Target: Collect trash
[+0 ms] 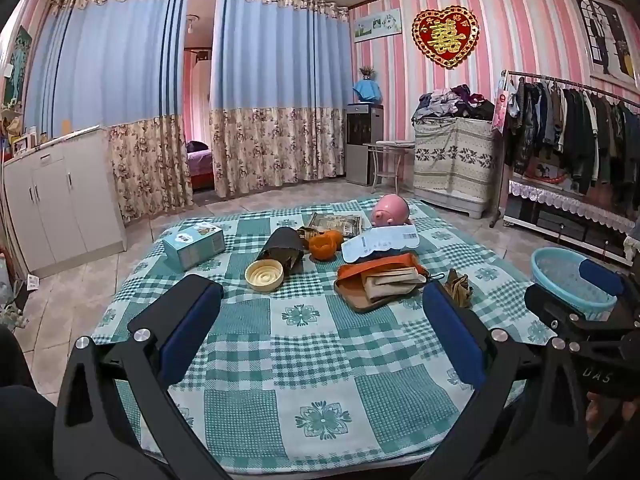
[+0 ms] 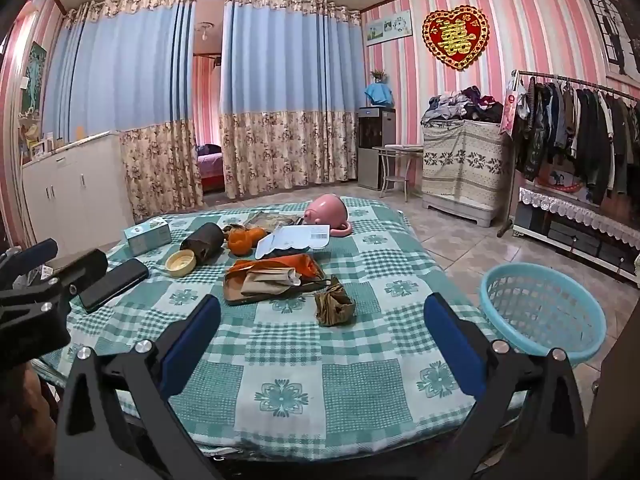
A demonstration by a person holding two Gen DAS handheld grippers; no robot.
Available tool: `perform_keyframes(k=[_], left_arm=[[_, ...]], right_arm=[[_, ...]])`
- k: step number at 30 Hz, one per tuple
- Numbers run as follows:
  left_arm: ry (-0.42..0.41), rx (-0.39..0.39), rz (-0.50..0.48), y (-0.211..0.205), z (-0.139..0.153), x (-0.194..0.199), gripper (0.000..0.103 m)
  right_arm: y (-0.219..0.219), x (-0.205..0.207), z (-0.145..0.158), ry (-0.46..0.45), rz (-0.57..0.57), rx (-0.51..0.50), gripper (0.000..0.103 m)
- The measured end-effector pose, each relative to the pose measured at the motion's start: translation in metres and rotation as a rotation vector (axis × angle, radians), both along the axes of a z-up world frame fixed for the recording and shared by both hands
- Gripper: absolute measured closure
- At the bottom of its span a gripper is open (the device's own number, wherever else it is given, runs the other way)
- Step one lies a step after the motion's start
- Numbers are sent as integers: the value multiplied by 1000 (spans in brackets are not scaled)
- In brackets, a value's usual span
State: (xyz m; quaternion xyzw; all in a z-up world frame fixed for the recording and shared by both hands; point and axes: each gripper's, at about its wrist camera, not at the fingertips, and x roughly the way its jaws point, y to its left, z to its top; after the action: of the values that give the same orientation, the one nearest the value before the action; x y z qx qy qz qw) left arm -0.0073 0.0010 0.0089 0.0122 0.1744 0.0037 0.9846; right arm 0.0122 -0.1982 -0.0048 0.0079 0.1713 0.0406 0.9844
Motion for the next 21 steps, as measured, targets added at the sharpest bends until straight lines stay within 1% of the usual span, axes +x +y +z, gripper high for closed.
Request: perform_keyframes(k=[7,13,14,21], left_arm=[[1,-5,0,4,-1,0,5],[6,-15,9,13,-1,1,5],[9,-12,11,7,-5,1,5],[17,-21,12,8,-8,5,5]], right_arm=[[-1,0,0,-2,14,7,4],[-1,-1,-1,10,-2,-15,4],[-1,0,-2,13,-6,-13,4],[-3,0,-4,17,-9,-10,4]])
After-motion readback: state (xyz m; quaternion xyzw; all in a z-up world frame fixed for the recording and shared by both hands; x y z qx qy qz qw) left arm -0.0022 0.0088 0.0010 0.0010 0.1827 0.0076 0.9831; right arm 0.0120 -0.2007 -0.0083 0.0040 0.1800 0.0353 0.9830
